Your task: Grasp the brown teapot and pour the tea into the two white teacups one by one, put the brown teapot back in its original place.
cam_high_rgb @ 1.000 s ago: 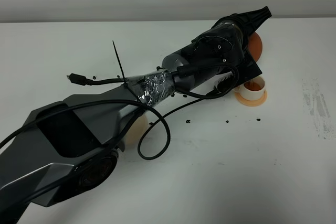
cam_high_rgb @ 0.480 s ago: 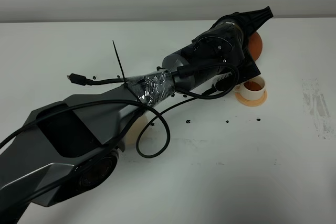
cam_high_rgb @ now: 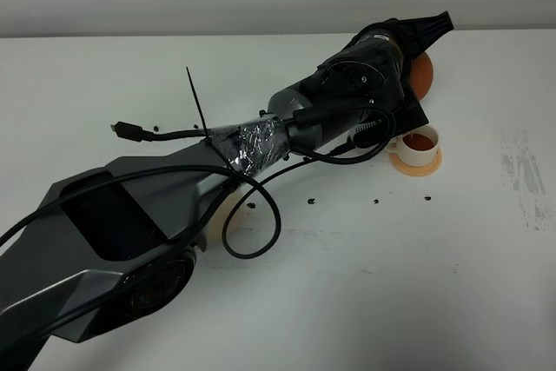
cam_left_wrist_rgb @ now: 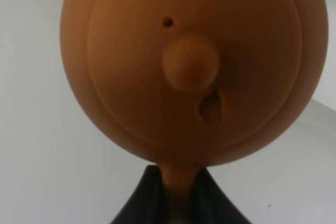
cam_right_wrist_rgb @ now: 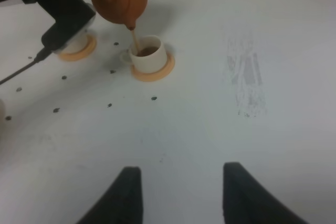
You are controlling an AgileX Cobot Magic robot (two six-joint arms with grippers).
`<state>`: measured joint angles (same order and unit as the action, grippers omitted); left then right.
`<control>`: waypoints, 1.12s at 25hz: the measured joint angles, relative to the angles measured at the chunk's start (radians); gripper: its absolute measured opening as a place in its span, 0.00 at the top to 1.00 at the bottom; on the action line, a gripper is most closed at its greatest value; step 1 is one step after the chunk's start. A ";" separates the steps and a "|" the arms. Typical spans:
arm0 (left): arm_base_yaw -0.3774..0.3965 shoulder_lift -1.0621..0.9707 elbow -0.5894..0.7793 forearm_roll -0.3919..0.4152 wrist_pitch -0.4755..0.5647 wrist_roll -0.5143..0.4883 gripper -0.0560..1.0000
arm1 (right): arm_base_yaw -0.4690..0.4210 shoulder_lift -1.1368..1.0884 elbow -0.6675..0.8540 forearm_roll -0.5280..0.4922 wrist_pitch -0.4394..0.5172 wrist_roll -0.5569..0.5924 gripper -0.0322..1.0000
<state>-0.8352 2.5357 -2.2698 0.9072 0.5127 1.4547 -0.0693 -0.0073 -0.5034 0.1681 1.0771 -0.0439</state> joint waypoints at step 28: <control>-0.011 0.001 0.023 0.068 -0.030 0.000 0.83 | 0.000 0.000 0.000 0.000 0.000 0.001 0.60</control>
<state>-0.8463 2.5365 -2.2471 0.9752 0.4826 1.4547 -0.0693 -0.0073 -0.5034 0.1681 1.0771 -0.0430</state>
